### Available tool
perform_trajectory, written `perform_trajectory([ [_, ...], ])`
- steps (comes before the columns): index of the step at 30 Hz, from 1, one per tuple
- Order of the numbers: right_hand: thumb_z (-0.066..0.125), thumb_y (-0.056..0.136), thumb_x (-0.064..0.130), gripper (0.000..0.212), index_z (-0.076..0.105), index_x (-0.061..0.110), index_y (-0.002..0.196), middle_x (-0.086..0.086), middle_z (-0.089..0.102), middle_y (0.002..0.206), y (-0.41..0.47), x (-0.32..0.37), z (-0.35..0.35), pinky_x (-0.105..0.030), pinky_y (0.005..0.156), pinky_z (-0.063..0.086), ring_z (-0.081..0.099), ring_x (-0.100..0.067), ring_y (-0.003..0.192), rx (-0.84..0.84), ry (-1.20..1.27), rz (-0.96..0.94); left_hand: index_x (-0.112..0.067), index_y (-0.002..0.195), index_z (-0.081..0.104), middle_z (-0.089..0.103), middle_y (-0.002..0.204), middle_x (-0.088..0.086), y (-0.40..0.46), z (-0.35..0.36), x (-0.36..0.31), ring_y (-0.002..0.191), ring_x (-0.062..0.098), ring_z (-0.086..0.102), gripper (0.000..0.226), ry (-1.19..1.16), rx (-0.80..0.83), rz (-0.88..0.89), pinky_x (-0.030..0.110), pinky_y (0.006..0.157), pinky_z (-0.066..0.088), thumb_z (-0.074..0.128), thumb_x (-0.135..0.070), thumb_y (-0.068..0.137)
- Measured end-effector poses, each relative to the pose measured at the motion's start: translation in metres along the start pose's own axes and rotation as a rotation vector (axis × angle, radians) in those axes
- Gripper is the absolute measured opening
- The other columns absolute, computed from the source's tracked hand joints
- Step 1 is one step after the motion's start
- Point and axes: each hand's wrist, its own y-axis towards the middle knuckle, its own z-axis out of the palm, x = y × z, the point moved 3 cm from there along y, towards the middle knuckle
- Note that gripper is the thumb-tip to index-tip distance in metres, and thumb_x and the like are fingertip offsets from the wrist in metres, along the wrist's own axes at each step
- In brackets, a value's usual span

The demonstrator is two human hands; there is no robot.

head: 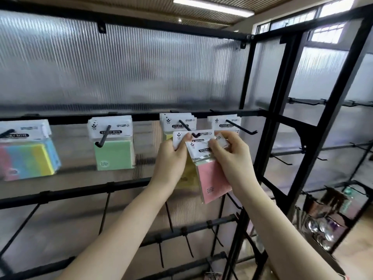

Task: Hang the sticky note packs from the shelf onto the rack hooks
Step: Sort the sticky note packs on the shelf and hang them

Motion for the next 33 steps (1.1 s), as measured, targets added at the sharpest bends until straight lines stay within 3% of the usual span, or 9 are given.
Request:
perform_trajectory([
  [5, 0.063, 0.090, 0.015, 0.017, 0.062, 0.014, 0.107, 0.008, 0.069, 0.095, 0.014, -0.014, 0.012, -0.022, 0.077, 0.053, 0.066, -0.006, 0.087, -0.006, -0.056, -0.018, -0.017, 0.094, 0.058, 0.060, 0.065, -0.019, 0.014, -0.003, 0.005, 0.064, -0.009, 0.058, 0.017, 0.066, -0.094, 0.083, 0.006, 0.055, 0.041, 0.057, -0.034, 0.093],
  [10, 0.063, 0.089, 0.022, 0.025, 0.056, 0.019, 0.113, 0.010, 0.062, 0.107, 0.030, -0.026, 0.021, -0.017, 0.081, 0.046, 0.059, -0.002, 0.094, -0.054, -0.098, 0.000, -0.011, 0.105, 0.051, 0.053, 0.099, 0.001, 0.029, -0.014, 0.014, 0.088, 0.011, 0.050, 0.030, 0.226, -0.276, 0.172, 0.010, 0.076, 0.040, 0.068, -0.024, 0.086],
  [14, 0.064, 0.089, 0.025, 0.026, 0.053, 0.019, 0.113, 0.007, 0.059, 0.107, 0.041, -0.034, 0.030, -0.019, 0.078, 0.044, 0.057, -0.007, 0.095, -0.035, -0.139, 0.023, -0.008, 0.107, 0.050, 0.050, 0.100, 0.003, 0.042, -0.022, 0.019, 0.089, 0.013, 0.047, 0.032, 0.302, -0.395, 0.218, 0.008, 0.078, 0.034, 0.071, -0.009, 0.082],
  [17, 0.067, 0.089, 0.024, 0.028, 0.052, 0.018, 0.112, 0.006, 0.059, 0.105, 0.046, -0.039, 0.038, -0.016, 0.079, 0.044, 0.055, -0.005, 0.094, -0.023, -0.162, 0.023, -0.011, 0.103, 0.048, 0.047, 0.095, 0.000, 0.047, -0.024, 0.025, 0.080, 0.001, 0.046, 0.032, 0.295, -0.412, 0.238, 0.004, 0.072, 0.033, 0.071, -0.003, 0.081],
  [19, 0.068, 0.089, 0.021, 0.028, 0.051, 0.018, 0.111, 0.007, 0.058, 0.104, 0.046, -0.043, 0.041, -0.024, 0.086, 0.047, 0.056, -0.010, 0.099, -0.035, -0.152, 0.041, -0.016, 0.098, 0.045, 0.045, 0.090, -0.005, 0.048, -0.025, 0.030, 0.075, -0.007, 0.047, 0.031, 0.264, -0.409, 0.241, 0.002, 0.068, 0.034, 0.069, -0.003, 0.082],
  [23, 0.064, 0.091, 0.022, 0.026, 0.050, 0.024, 0.112, 0.000, 0.062, 0.113, 0.037, -0.054, 0.043, -0.037, 0.095, 0.048, 0.060, -0.021, 0.108, -0.069, -0.100, 0.099, -0.014, 0.093, 0.044, 0.047, 0.088, -0.004, 0.041, -0.031, 0.041, 0.072, -0.001, 0.047, 0.028, 0.321, -0.410, 0.230, 0.001, 0.067, 0.033, 0.066, 0.000, 0.083],
  [27, 0.060, 0.092, 0.025, 0.019, 0.055, 0.030, 0.110, 0.006, 0.064, 0.099, 0.022, -0.059, 0.033, -0.014, 0.067, 0.045, 0.060, -0.009, 0.081, -0.156, -0.100, 0.063, -0.011, 0.090, 0.047, 0.049, 0.081, -0.005, 0.021, -0.030, 0.046, 0.071, 0.002, 0.049, 0.018, 0.300, -0.345, 0.291, 0.007, 0.067, 0.037, 0.061, 0.000, 0.087],
  [30, 0.059, 0.093, 0.025, 0.017, 0.056, 0.032, 0.108, 0.013, 0.064, 0.098, 0.013, -0.058, 0.024, -0.011, 0.069, 0.046, 0.060, 0.000, 0.079, -0.224, -0.076, 0.036, -0.015, 0.094, 0.047, 0.052, 0.083, -0.011, 0.008, -0.019, 0.047, 0.076, 0.003, 0.053, 0.012, 0.209, -0.162, 0.242, 0.011, 0.068, 0.041, 0.055, -0.025, 0.092],
  [33, 0.059, 0.094, 0.025, 0.019, 0.055, 0.027, 0.112, 0.012, 0.062, 0.099, 0.003, -0.052, 0.016, -0.017, 0.072, 0.048, 0.060, -0.005, 0.082, -0.290, -0.084, -0.001, -0.018, 0.095, 0.054, 0.060, 0.082, -0.012, 0.002, 0.001, 0.044, 0.075, 0.000, 0.057, 0.039, 0.139, 0.123, 0.097, 0.011, 0.067, 0.041, 0.047, -0.054, 0.084],
])
